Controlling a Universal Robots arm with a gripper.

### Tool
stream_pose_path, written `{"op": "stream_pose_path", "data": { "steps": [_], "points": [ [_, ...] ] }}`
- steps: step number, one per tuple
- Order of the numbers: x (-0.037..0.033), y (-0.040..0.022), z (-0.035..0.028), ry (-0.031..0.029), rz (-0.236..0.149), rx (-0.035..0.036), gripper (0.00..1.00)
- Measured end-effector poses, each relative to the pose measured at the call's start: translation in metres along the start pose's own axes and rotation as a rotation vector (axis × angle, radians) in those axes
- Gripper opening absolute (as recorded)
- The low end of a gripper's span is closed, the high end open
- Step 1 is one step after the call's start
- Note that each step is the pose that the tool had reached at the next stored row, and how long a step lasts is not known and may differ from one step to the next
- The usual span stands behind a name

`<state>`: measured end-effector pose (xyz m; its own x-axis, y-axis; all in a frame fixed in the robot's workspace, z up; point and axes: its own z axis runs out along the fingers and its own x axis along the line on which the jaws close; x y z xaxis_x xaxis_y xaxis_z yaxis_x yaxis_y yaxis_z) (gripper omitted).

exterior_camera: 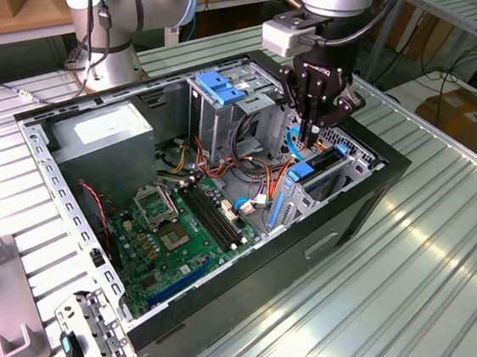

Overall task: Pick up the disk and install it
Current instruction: 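Insert the second disk wire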

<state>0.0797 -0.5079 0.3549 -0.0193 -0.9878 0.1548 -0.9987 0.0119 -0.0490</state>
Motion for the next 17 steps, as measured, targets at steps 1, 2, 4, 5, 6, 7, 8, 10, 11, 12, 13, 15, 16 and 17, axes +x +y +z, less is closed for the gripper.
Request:
{"op": "stream_pose_path", "data": {
  "steps": [1,2,4,5,6,7,8,10,11,12,13,15,16,17],
  "points": [
    [0.0006,0.0009,0.0001,-0.0005,0.000,0.0064,0.16],
    [0.0013,0.0016,0.0002,-0.0009,0.000,0.0110,0.16],
    [0.0032,0.0028,0.0005,-0.0034,-0.001,0.0177,0.16],
    [0.0045,0.0034,0.0008,-0.0065,0.000,0.0199,0.16],
    [0.0075,0.0041,0.0016,-0.0141,0.000,0.0222,0.16],
    [0.0103,0.0044,0.0023,-0.0221,0.000,0.0239,0.16],
    [0.0124,0.0046,0.0027,-0.0278,0.001,0.0257,0.16],
    [0.0172,0.0048,0.0040,-0.0390,0.002,0.0321,0.16],
    [0.0199,0.0050,0.0046,-0.0449,0.003,0.0364,0.16],
    [0.0221,0.0058,0.0053,-0.0508,0.004,0.0436,0.16],
    [0.0231,0.0063,0.0057,-0.0526,0.004,0.0483,0.16],
    [0.0250,0.0068,0.0064,-0.0552,0.005,0.0545,0.16],
    [0.0267,0.0071,0.0070,-0.0575,0.006,0.0592,0.16],
    [0.0281,0.0077,0.0075,-0.0596,0.007,0.0641,0.16]
  ]
}}
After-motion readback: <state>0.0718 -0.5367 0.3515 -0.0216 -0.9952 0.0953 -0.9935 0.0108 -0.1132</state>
